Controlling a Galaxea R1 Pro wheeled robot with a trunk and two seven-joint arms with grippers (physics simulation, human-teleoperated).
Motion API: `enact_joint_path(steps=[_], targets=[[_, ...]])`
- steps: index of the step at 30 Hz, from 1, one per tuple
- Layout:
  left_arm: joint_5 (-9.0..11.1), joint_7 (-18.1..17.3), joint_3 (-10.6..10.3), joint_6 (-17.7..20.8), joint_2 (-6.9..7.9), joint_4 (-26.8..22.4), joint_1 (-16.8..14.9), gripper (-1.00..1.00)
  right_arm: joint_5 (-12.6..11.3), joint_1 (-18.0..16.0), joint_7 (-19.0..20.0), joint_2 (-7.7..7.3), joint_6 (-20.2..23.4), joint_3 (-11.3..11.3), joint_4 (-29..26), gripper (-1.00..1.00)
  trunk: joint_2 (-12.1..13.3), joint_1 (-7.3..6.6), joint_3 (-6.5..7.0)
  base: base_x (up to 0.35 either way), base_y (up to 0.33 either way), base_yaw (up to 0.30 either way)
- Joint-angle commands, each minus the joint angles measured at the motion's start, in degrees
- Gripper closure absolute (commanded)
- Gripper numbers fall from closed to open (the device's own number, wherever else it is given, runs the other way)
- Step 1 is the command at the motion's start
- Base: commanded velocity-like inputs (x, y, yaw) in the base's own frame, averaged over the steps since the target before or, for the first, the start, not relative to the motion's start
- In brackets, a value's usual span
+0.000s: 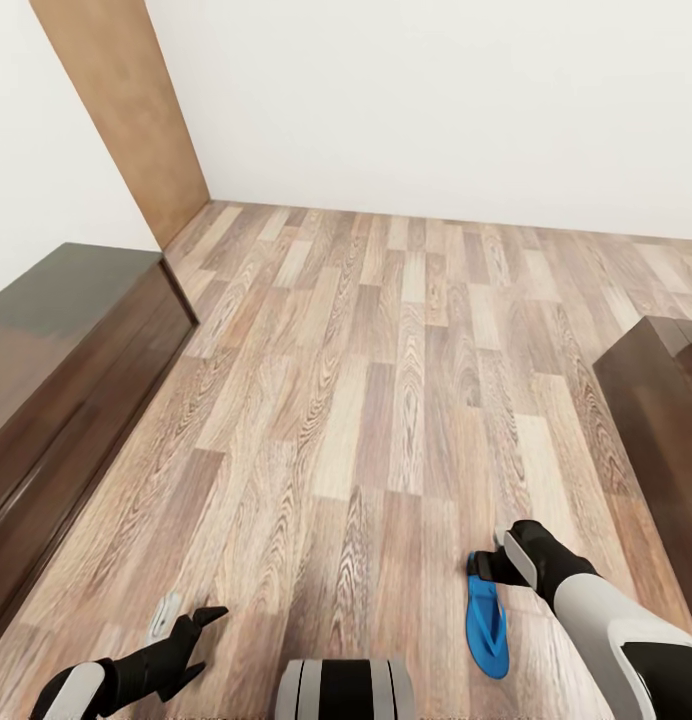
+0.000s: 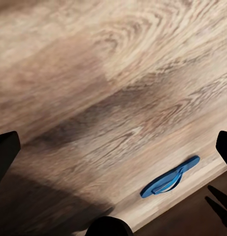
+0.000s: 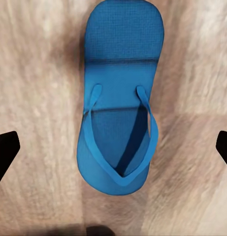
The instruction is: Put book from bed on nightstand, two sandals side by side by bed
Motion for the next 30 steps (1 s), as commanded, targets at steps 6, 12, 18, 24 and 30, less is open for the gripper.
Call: enact_joint_path(steps=[6,12,18,24,30], targets=[[-0.3,-0.4,0.2,0.4,-0.1,-0.6,0.0,-1.0,-0.3,0.0,0.0,0.03,0.3,0.0,-0.1,-1.0,-0.1,0.14,-1.37,0.0,0.0,0.0],[-0.3,-0.4,0.2,0.4,-0.13,-0.8,0.0,-1.0,-0.4,-0.1,0.0,0.05,0.3,0.0,-0.1,-1.0,-0.2,0.3,-2.7,0.0,0.0,0.0],[-0.3,-0.4,0.2,0.4,-0.14,-0.8,0.0,-1.0,-0.4,-0.1,0.0,0.05,0.3,0.0,-0.1,-1.0,-0.2,0.37,-3.37,0.0,0.0,0.0],[-0.3,-0.4,0.5,0.4,-0.09,-0.8,0.0,-1.0,-0.4,0.0,0.0,0.05,0.3,0.0,-0.1,-1.0,-0.2,0.37,-3.37,0.0,0.0,0.0],[-0.3,-0.4,0.7,0.4,-0.05,-0.8,0.0,-1.0,-0.4,-0.1,0.0,0.05,0.3,0.0,-0.1,-1.0,-0.2,0.37,-3.37,0.0,0.0,0.0]])
